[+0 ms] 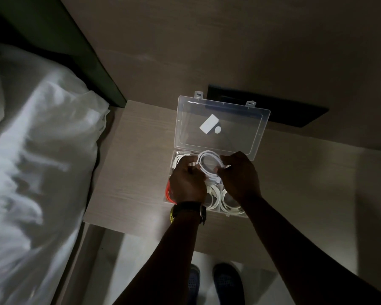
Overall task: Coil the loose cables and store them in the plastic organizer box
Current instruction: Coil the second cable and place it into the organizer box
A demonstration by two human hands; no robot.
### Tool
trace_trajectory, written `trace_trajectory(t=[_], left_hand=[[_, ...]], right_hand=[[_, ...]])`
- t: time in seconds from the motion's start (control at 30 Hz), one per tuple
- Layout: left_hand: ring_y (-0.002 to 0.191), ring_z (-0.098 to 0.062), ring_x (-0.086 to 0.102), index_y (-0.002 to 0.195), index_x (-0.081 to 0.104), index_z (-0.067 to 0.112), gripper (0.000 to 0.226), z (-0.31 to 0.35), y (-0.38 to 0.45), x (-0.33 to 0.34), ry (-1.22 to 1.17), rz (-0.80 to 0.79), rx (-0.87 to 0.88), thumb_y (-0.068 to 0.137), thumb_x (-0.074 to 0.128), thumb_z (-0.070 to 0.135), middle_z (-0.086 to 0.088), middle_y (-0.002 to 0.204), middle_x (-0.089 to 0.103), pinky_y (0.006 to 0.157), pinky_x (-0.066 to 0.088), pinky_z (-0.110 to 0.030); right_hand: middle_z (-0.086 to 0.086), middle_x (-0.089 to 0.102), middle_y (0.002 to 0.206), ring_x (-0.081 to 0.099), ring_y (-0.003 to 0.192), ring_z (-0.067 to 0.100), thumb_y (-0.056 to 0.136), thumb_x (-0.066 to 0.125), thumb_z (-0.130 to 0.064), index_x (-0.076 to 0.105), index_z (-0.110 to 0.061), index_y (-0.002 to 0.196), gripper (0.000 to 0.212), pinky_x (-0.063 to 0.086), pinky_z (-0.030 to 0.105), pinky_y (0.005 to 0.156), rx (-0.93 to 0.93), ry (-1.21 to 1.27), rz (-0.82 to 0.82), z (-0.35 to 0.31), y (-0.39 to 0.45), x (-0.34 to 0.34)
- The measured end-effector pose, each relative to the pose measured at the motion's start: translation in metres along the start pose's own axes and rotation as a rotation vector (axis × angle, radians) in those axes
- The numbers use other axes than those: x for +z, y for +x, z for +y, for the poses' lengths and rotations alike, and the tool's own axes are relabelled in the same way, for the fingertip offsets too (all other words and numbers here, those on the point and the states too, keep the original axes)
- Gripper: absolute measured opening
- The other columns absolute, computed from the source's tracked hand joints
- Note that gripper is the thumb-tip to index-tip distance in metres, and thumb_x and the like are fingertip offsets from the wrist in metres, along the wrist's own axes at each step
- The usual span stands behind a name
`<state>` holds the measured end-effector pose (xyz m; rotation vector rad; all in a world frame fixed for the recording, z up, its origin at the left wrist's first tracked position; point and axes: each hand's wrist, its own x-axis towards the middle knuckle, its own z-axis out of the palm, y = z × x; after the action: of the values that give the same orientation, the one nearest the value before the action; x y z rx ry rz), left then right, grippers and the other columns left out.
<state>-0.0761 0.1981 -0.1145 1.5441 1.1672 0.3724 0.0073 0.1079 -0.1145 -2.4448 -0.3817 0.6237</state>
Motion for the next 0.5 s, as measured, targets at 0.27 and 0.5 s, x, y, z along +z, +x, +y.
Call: trace_trajectory(t=[0.27,0.5], left_hand=[[0.084,-0.025,0.064,0.089,0.07,0.014,0.016,-0.006,0.003,-0.004,0.53,0.013,0.367,0.082,0.057,0.006,-0.008,0.096,0.065,0.07,0.041,-0.024],[0.099,-0.019,0.063,0.117,0.057,0.033,0.043,-0.003,0.01,-0.014,0.544,-0.14,0.412,0.081,0.052,0.01,0.002,0.107,0.07,0.082,0.046,-0.027]], right_hand=[[0.009,0.052,0.109,0.057,0.092,0.024,0.081,0.071,-0.023,0.057,-0.009,0.123,0.046,0.039,0.027,0.075,-0.339,-0.386,-0.101,0.011,-0.007,-0.008],[0.007,0.054,0.112,0.055,0.098,0.026,0.09,0.059,-0.021,0.061,-0.009,0.114,0.027,0.048,0.037,0.082,-0.481,-0.536,-0.156,0.009,0.0,-0.023]])
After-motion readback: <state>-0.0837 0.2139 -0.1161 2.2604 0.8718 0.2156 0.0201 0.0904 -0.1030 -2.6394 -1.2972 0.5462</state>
